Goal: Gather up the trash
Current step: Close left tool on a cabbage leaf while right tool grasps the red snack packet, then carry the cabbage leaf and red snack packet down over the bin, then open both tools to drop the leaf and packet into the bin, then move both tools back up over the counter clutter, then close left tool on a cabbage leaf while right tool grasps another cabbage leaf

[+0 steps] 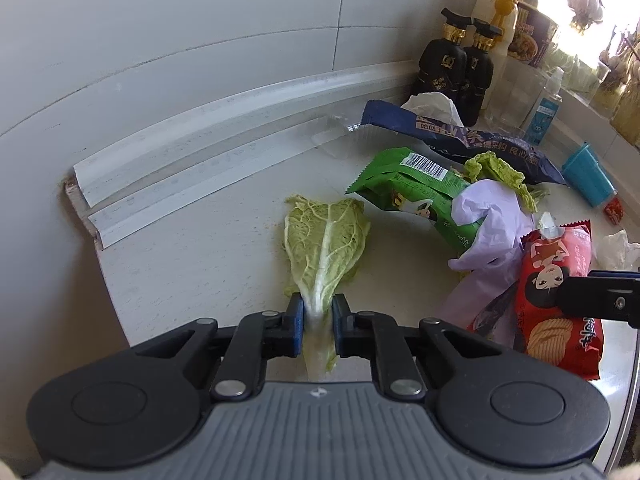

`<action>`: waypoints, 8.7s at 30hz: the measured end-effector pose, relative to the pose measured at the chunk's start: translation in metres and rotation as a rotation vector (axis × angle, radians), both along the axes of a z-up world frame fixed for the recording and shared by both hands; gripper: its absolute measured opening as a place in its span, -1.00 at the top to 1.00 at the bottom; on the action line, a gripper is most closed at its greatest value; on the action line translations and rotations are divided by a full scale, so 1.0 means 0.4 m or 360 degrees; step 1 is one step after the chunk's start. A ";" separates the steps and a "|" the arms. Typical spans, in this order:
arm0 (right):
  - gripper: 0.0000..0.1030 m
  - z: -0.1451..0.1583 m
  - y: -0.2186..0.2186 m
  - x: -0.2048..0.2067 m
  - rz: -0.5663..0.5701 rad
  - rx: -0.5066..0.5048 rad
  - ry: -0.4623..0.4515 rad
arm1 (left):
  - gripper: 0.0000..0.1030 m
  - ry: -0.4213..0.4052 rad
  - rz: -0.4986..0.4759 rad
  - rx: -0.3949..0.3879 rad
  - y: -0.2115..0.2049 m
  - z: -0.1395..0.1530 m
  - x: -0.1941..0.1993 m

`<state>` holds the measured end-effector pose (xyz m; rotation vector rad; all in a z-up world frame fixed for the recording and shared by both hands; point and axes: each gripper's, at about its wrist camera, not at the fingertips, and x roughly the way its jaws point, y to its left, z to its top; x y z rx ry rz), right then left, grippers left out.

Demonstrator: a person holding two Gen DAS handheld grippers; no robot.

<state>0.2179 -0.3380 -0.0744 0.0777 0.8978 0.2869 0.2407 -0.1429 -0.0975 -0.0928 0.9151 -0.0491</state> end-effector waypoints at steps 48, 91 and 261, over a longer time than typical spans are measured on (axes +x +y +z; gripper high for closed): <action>0.49 0.121 -0.072 -0.173 0.0163 0.0446 -0.0069 | 0.77 -0.0198 0.0269 -0.0232 0.123 0.159 -0.240; 0.49 -0.233 0.472 -0.306 0.0973 0.0001 0.0252 | 0.77 0.0270 0.0781 -0.0339 0.405 -0.204 -0.522; 0.03 -0.143 -0.234 0.153 0.0365 -0.0260 -0.0426 | 0.55 -0.0016 -0.0522 0.0016 -0.292 0.032 0.314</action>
